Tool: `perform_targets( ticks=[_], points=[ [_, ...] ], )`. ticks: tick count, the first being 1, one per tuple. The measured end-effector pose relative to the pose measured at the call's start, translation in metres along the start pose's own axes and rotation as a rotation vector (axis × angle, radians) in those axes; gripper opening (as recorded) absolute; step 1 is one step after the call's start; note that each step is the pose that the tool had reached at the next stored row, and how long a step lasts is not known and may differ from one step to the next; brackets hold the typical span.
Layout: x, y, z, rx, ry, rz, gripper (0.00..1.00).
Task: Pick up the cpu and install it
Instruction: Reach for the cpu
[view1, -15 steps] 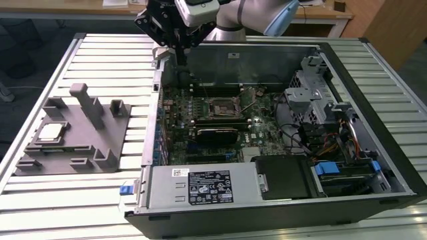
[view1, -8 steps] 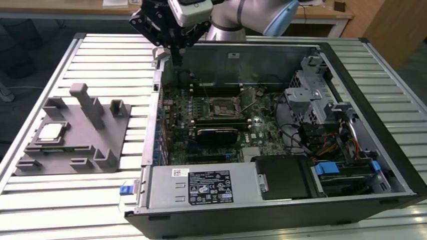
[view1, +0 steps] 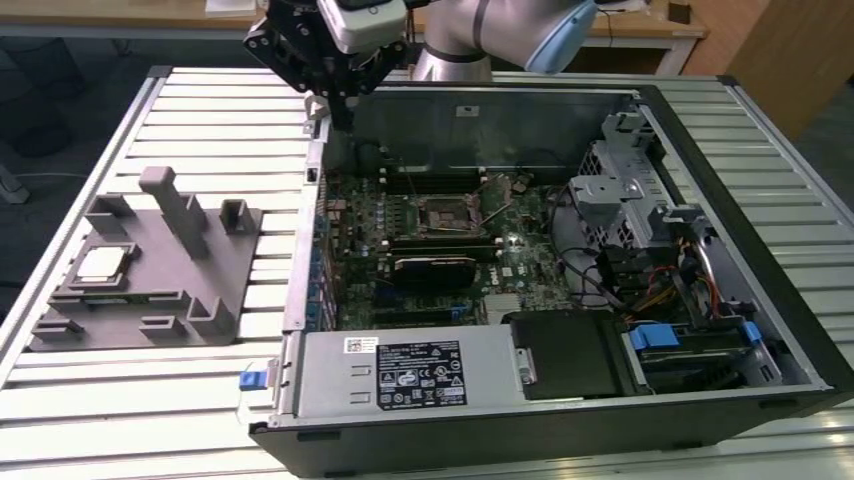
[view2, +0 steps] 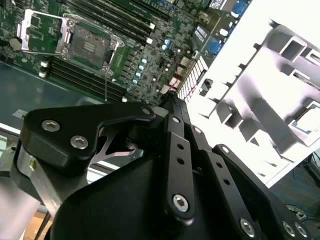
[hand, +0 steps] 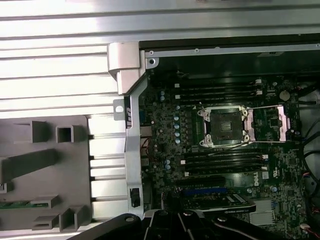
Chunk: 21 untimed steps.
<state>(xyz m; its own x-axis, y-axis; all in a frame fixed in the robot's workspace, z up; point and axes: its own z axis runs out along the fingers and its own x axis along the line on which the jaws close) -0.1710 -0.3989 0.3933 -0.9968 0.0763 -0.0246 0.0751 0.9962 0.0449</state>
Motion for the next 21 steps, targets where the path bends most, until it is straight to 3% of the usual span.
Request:
perform_targets(
  ticks=[21],
  points=[
    [0.0331,-0.0025,-0.0009,-0.0001,-0.0006,0.000,0.11]
  ],
)
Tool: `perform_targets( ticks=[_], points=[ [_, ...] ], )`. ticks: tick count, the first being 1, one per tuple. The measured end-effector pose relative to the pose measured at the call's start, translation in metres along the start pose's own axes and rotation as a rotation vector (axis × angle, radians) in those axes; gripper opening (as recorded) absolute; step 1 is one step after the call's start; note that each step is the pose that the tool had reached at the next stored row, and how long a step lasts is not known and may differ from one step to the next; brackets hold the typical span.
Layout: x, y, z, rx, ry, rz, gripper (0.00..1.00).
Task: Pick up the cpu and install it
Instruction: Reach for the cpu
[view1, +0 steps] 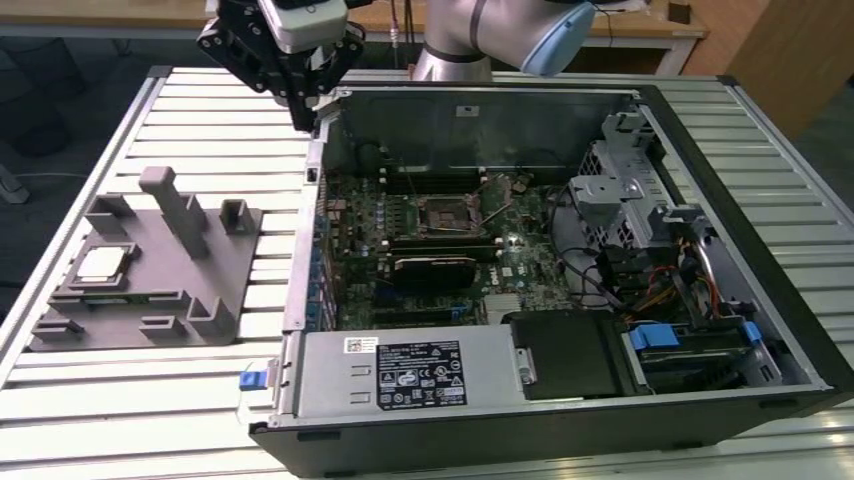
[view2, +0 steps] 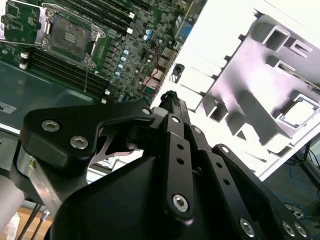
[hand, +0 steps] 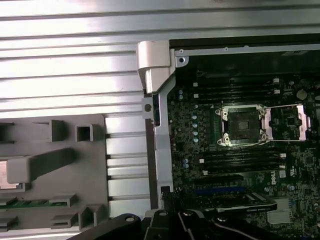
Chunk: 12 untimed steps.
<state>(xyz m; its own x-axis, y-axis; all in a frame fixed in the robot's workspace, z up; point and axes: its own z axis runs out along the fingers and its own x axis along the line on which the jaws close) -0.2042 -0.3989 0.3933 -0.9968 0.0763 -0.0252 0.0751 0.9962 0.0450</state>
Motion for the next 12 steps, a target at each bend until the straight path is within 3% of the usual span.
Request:
perform_targets(
  ticks=[12],
  points=[
    [0.0173,-0.0013,-0.0005,-0.0001,-0.0007,0.000,0.11]
  ],
)
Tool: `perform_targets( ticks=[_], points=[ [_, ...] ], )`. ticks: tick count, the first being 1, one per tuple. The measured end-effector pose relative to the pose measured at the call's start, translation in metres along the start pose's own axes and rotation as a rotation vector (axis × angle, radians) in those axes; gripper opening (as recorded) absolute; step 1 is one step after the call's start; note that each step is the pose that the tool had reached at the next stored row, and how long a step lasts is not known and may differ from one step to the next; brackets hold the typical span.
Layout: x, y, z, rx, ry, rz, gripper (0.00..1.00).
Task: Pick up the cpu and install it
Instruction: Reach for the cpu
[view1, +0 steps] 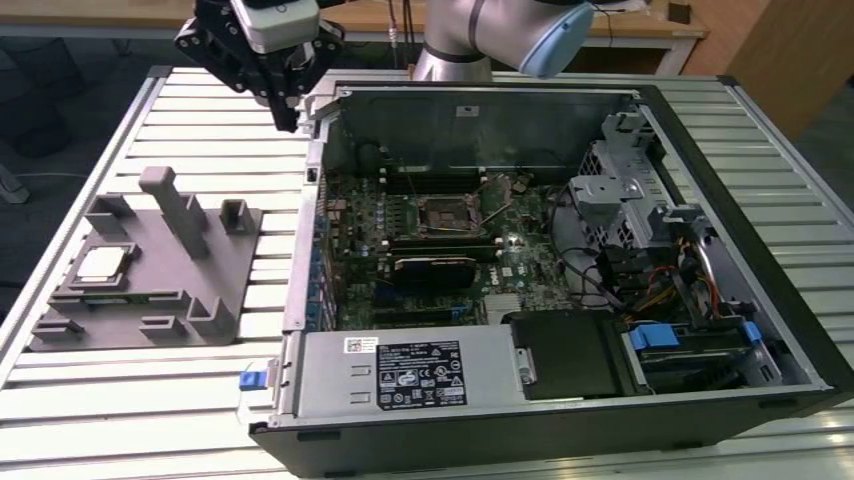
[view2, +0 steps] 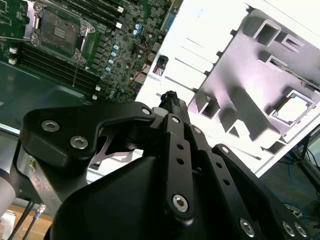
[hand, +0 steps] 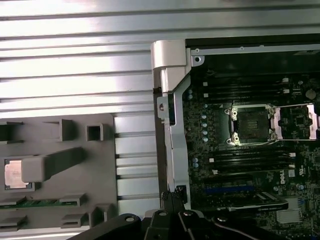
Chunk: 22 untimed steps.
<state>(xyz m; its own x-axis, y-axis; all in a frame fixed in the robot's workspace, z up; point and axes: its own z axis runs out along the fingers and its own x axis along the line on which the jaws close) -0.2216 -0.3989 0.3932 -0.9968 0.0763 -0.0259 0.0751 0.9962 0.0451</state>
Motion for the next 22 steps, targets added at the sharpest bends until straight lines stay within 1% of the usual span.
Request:
perform_targets(
  ticks=[15,22],
  points=[
    [0.0204,-0.0015,-0.0006,-0.0001,-0.0010,0.000,0.11],
    [0.0258,-0.0020,-0.0007,-0.0001,-0.0011,0.000,0.11]
  ],
)
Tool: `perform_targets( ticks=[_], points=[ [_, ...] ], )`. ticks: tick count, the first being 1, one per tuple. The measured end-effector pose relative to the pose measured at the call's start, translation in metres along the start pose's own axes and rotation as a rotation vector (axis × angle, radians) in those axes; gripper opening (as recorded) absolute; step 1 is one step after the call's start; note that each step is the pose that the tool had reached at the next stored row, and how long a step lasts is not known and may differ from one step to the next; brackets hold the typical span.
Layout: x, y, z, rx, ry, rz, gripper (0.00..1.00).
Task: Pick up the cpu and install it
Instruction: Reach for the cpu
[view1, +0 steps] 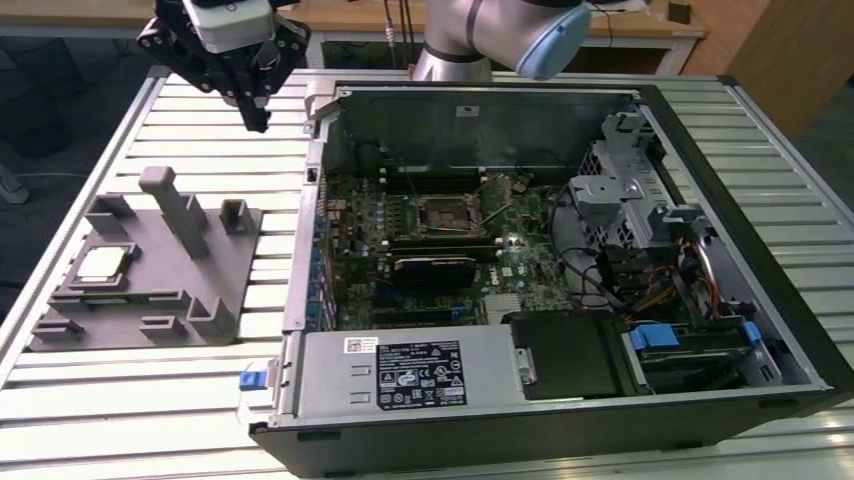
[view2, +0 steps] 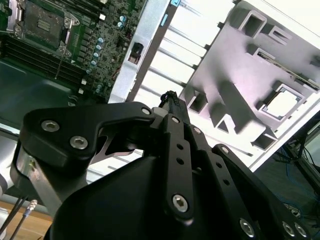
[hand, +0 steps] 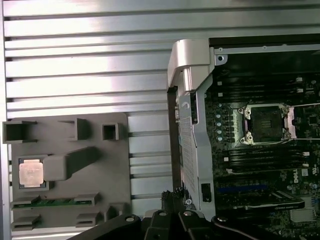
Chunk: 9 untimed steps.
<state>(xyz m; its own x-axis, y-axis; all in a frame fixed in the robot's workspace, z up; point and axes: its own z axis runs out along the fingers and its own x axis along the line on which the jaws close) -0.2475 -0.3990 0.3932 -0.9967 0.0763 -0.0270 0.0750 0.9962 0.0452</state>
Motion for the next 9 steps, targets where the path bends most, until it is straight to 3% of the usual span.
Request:
perform_targets(
  ticks=[9],
  points=[
    [0.0084,-0.0006,-0.0003,0.0000,-0.0001,0.000,0.11]
  ],
)
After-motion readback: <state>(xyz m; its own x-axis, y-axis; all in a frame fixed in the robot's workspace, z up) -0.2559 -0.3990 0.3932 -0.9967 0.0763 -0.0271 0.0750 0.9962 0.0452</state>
